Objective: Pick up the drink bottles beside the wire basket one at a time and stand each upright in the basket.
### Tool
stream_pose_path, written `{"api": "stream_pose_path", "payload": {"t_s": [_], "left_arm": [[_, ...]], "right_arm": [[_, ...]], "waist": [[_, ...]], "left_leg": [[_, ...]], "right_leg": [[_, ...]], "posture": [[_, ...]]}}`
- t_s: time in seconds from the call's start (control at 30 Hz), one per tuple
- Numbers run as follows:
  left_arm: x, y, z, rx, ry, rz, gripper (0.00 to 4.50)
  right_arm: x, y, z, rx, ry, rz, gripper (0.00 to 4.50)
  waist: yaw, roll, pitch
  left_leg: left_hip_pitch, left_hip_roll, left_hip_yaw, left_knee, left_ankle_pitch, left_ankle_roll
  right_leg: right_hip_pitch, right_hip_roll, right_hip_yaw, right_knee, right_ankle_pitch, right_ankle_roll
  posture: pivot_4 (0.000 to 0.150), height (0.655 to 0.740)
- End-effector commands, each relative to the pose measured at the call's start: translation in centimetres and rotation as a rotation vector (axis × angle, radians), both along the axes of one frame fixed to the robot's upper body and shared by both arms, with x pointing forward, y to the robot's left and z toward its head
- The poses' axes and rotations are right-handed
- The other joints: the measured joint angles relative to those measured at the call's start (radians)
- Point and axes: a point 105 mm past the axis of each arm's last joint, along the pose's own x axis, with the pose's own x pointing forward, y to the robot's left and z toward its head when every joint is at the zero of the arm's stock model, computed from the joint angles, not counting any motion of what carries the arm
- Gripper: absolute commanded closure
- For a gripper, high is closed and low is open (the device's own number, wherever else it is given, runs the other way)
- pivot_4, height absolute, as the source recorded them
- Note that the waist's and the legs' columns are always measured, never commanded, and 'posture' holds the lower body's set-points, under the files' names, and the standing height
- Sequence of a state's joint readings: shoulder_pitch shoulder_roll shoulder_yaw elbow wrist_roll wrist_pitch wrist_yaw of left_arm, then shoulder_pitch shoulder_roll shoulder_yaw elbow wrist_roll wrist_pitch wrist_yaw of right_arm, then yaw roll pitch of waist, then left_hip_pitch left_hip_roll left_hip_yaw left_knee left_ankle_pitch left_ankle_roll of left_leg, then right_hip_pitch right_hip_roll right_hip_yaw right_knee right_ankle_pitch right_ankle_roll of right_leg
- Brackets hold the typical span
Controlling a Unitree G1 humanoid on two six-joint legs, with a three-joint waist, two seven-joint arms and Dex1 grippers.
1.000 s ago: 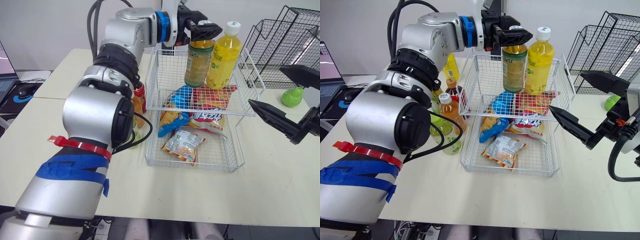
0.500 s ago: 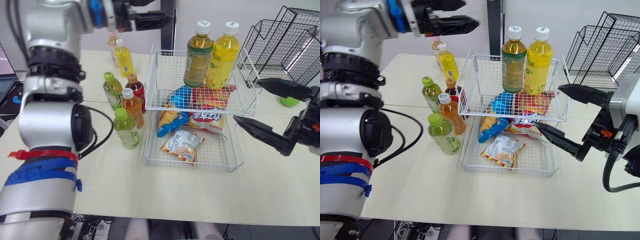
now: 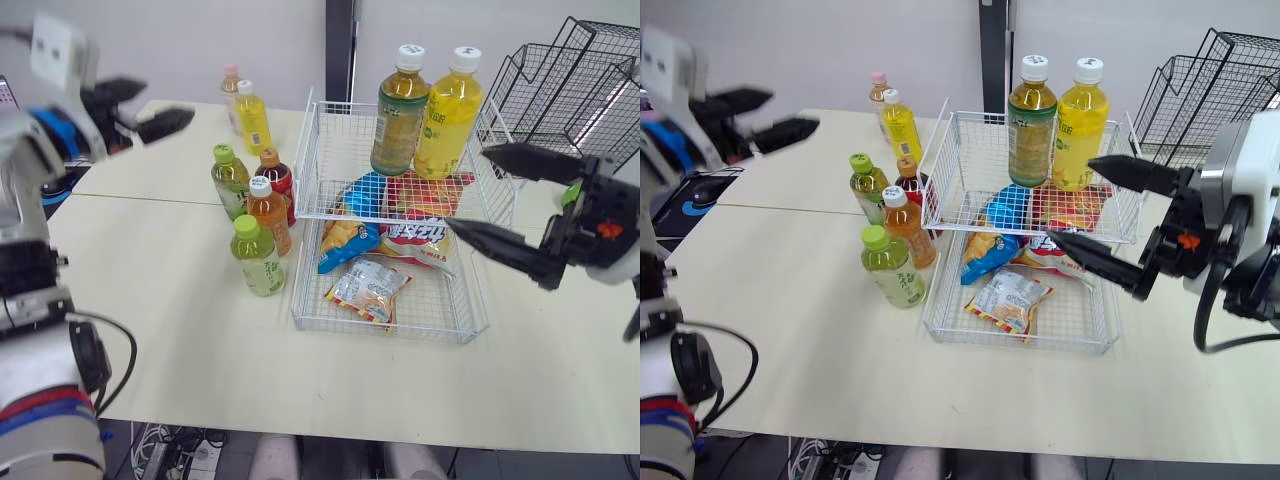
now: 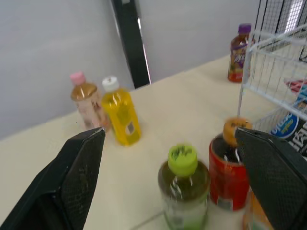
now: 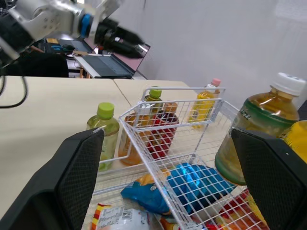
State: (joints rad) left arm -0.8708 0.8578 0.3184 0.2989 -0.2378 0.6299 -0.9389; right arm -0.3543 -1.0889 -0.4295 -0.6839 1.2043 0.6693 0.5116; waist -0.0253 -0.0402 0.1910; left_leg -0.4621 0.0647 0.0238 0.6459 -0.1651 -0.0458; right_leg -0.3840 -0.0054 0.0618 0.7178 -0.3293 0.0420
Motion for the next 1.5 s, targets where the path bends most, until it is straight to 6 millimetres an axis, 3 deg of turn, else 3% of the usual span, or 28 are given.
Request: {"api": "stream_pose_path", "payload": {"t_s": [0.03, 0.17, 0.3, 0.5, 0.8, 1.1, 1.2, 1.47, 1.5], "left_arm": [[-0.9, -0.1, 0.7, 0.002, -0.085, -0.004, 0.03], [-0.3, -0.5, -2.2, -0.002, -0.047, -0.001, 0.03], [0.8, -1.2, -3.3, -0.071, -0.032, 0.007, 0.03], [3.0, -2.7, -3.6, -0.132, -0.034, 0.027, 0.03], [6.8, -3.5, -3.6, -0.166, -0.047, 0.146, 0.03], [8.6, -4.6, -4.4, -0.144, -0.003, 0.159, 0.03], [8.8, -4.8, -4.4, -0.151, -0.002, 0.148, 0.58], [8.7, -5.0, -4.7, -0.169, 0.017, 0.116, 3.0], [8.7, -4.8, -4.7, -0.167, 0.016, 0.116, 3.12]], "right_arm": [[-0.1, -0.1, 0.8, 0.006, -0.034, 0.01, 0.0], [-0.2, -0.1, 1.0, 0.014, -0.027, 0.012, 0.0], [-1.1, 0.4, 0.8, 0.003, -0.006, 0.045, 0.0], [-2.7, 1.3, 0.4, -0.028, 0.008, 0.083, 0.0], [-3.3, 1.4, 0.5, -0.019, 0.013, 0.07, 0.0], [-3.6, 1.3, 0.8, -0.01, 0.013, 0.062, 0.0], [-3.6, 1.3, 0.8, -0.008, 0.013, 0.058, 0.0], [-3.6, 1.3, 0.9, -0.004, 0.01, 0.049, 0.0], [-3.7, 1.2, 0.9, -0.004, 0.01, 0.048, 0.0]], "waist": [[0.004, 0.0, 0.0], [0.005, 0.0, 0.0], [0.005, 0.0, 0.0], [0.005, 0.0, 0.0], [-0.001, -0.001, 0.0], [-0.002, -0.001, 0.0], [-0.002, -0.001, 0.0], [-0.002, 0.0, 0.0], [-0.002, -0.001, 0.0]], "left_leg": [[0.0, 0.0, 0.0, 0.0, 0.0, 0.0], [0.0, 0.0, 0.0, 0.0, 0.0, 0.0], [0.0, -0.001, 0.0, 0.0, 0.0, 0.0], [0.0, -0.001, 0.0, 0.0, 0.0, 0.0], [0.0, -0.003, 0.0, 0.0, 0.0, 0.001], [0.0, -0.003, 0.001, -0.001, 0.0, 0.001], [0.0, -0.002, 0.0, -0.001, 0.0, 0.0], [0.0, -0.002, 0.001, -0.001, 0.0, 0.0], [0.0, -0.002, 0.001, -0.001, 0.0, 0.0]], "right_leg": [[0.0, -0.001, 0.0, 0.0, 0.0, 0.0], [0.0, -0.003, 0.0, 0.0, 0.0, 0.0], [0.001, -0.002, 0.0, 0.0, 0.0, 0.0], [0.001, -0.001, 0.0, 0.0, 0.0, 0.0], [0.001, -0.001, 0.0, -0.001, 0.0, 0.0], [0.001, -0.001, 0.0, -0.001, 0.0, 0.0], [0.001, 0.0, 0.0, -0.001, 0.0, 0.0], [0.001, 0.0, 0.0, -0.001, 0.0, 0.0], [0.001, 0.0, 0.001, -0.001, 0.0, 0.0]], "posture": [[0.15, 0.7134], [0.15, 0.7134], [0.15, 0.7134], [0.15, 0.7134], [0.15, 0.7134], [0.15, 0.7134], [0.15, 0.7134], [0.15, 0.7134], [0.15, 0.7134]]}}
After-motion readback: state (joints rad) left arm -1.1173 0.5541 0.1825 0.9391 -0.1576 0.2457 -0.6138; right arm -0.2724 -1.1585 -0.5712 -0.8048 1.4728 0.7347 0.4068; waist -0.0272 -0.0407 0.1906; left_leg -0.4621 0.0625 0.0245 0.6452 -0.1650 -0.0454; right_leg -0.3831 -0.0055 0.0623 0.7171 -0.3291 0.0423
